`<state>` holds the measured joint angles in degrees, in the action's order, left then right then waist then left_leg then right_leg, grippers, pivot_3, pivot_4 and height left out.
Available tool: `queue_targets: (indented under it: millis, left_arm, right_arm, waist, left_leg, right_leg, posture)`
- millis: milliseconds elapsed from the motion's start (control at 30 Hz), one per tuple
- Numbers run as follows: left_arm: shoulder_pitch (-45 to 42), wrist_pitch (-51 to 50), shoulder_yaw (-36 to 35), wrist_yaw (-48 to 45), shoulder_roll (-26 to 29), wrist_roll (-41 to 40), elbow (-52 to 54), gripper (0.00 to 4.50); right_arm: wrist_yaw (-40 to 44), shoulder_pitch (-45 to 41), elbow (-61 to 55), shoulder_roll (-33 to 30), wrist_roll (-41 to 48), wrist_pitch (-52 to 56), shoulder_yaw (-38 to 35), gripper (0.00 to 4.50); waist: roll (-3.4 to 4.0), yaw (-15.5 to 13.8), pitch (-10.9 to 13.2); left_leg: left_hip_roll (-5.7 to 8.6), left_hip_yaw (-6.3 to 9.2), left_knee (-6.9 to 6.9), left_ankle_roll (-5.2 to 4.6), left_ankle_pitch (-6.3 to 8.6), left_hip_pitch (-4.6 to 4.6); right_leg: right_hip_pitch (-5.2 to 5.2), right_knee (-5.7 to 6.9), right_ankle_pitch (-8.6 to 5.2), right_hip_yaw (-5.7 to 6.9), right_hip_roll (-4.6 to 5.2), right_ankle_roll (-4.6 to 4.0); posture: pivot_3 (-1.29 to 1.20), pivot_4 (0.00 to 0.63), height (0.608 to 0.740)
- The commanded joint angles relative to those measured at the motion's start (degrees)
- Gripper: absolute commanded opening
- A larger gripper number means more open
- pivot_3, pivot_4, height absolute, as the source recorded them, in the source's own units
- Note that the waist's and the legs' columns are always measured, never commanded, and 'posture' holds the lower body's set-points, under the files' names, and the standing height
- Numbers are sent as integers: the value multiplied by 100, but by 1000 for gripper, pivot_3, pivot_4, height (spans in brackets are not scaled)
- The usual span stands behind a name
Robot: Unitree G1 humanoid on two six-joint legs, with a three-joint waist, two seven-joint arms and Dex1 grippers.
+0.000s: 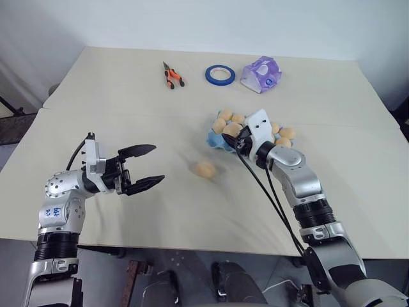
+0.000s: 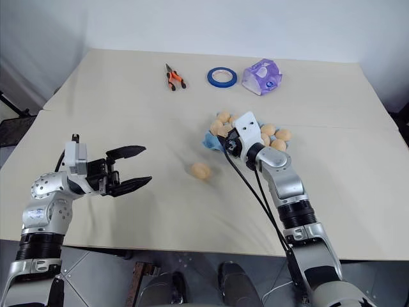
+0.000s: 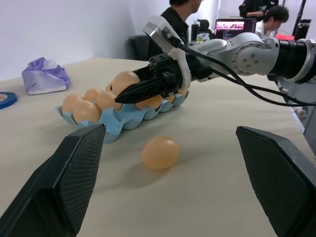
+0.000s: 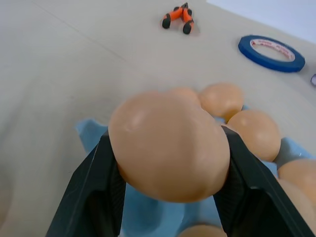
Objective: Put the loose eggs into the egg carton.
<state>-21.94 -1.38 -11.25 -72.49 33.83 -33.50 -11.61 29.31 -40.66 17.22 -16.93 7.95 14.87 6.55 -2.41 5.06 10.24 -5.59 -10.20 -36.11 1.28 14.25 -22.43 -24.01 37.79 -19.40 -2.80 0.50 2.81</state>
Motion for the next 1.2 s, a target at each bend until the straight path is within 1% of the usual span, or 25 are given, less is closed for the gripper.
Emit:
queue_targets:
  millis: [33,133,200,367,433,500,633,700,800,900,1067,1133,1200]
  left_arm:
    - [113,47,-155,83,70,-12,279,4500]
    - [143,55,-146,138,61,-5,312,4500]
    - [136,71,-133,160,49,2,305,4500]
    - [39,100,-66,223,8,54,221,4500]
    - [25,100,-59,265,-8,68,226,4500]
    - [33,87,-83,431,-19,127,250,4500]
    - [148,78,-173,755,-50,173,327,4500]
    - [217,109,-202,890,-66,210,346,4500]
    - [369,177,-285,1140,-129,276,388,4500]
    - [623,167,-392,1224,-121,216,507,4500]
    - [1055,174,-602,1179,-40,122,588,4500]
    - [1176,189,-637,1152,-51,114,638,4500]
    - [1217,171,-651,1175,-70,108,684,4500]
  right_arm:
    - [183,-53,-54,-39,-109,-112,52,2860]
    - [270,-28,-157,-40,-161,-126,56,3884]
    - [290,-8,-262,-68,-233,-162,74,4482]
    - [344,50,-567,-150,-215,-16,-34,4482]
    - [431,122,-882,-280,-124,71,-134,4482]
    - [689,299,-1421,-472,190,143,-351,4482]
    - [1532,1098,-2541,-1148,1074,326,-949,4482]
    - [1802,1499,-2825,-1414,1361,314,-1208,4482]
    - [2452,2333,-3123,-1697,2010,13,-1802,4482]
    - [2918,3178,-3339,-1994,2354,-12,-2231,4482]
    - [3326,4298,-3595,-2262,2770,77,-2747,4482]
    - [3308,4551,-3608,-2284,2812,64,-2895,4482]
    - [3234,4627,-3613,-2290,2825,48,-2955,4482]
  waist:
    - [0,15,0]
    - [0,37,0]
    - [0,48,0]
    - [0,76,0]
    - [1,73,1]
    - [2,63,2]
    - [2,-13,2]
    - [2,-32,1]
    - [2,-51,1]
    - [2,-28,2]
    - [0,-18,2]
    - [0,-24,2]
    - [-1,-24,3]
  left_leg:
    - [0,0,-1,1,-1,1]
    - [1,0,-2,4,-3,2]
    - [1,0,-1,5,-5,3]
    - [1,1,1,6,-5,2]
    - [1,1,3,6,-4,1]
    - [1,1,3,6,-4,0]
    - [1,3,6,6,0,-1]
    - [1,3,7,5,1,-1]
    - [3,4,5,2,4,2]
    - [3,8,3,-5,8,14]
    - [2,12,5,-26,19,32]
    - [2,20,5,-31,21,36]
    - [5,20,4,-34,21,36]
  right_leg:
    - [0,2,0,0,0,0]
    - [0,7,0,-2,1,0]
    - [0,9,0,-1,1,0]
    - [0,9,0,-1,1,0]
    - [-1,7,0,-1,1,0]
    - [-2,5,0,-1,2,0]
    - [-1,-2,-1,-1,1,2]
    - [0,-6,-1,0,2,3]
    - [7,-9,-2,-1,3,3]
    - [24,-13,-2,1,2,3]
    - [38,-12,0,0,2,1]
    - [44,-11,1,3,2,-1]
    - [44,-12,3,3,7,-4]
  posture:
    - [0,150,740]
    - [0,150,740]
    - [0,150,740]
    - [0,150,740]
    - [0,150,740]
    - [0,150,740]
    - [0,150,740]
    - [0,150,740]
    - [0,150,740]
    - [0,150,740]
    - [0,150,740]
    - [0,150,740]
    - [0,150,740]
